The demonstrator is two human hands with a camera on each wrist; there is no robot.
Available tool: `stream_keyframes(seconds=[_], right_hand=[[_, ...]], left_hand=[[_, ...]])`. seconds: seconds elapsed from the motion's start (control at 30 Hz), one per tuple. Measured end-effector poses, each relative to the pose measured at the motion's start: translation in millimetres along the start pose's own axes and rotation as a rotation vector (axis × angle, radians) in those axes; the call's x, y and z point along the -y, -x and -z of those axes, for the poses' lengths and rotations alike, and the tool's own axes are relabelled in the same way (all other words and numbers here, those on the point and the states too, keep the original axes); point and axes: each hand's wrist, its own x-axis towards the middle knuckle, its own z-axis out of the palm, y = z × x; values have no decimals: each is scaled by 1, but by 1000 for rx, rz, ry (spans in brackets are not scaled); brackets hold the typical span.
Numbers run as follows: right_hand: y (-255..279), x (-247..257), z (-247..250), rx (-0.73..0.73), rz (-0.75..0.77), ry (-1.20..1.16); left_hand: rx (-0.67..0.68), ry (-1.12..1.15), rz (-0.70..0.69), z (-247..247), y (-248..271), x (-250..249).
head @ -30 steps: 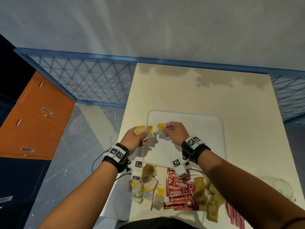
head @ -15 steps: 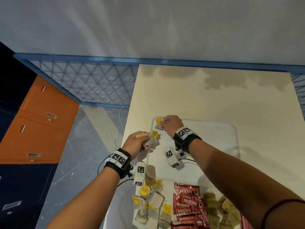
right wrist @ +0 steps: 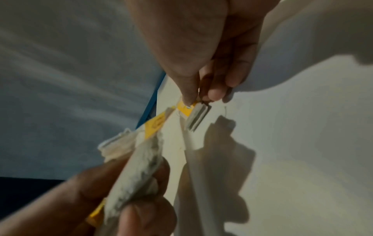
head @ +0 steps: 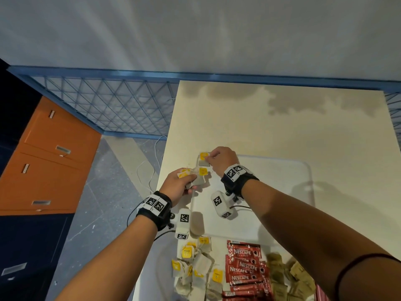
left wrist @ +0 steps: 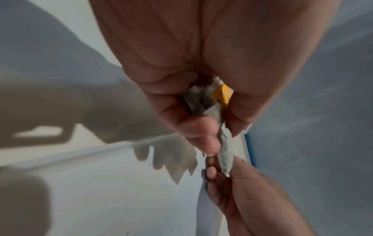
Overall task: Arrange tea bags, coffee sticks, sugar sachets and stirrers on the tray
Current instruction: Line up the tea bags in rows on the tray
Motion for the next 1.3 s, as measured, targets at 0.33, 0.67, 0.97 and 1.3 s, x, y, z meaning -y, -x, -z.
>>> stream_keyframes(seconds=[0.33,0.67,0.97,1.3], right_hand=[[51,-19,21,319,10,-397],[69,-32,18,251,-24,-482],[31,-32,20,28,-94,-452],[21,-28,15,-51,-82,-258]], left_hand=[[65,47,-58,-8,-5,-1],[79,3,-68,-20,-5,4],[104,166,6,-17,-6,5],[180,219,43,-14,-3,7]])
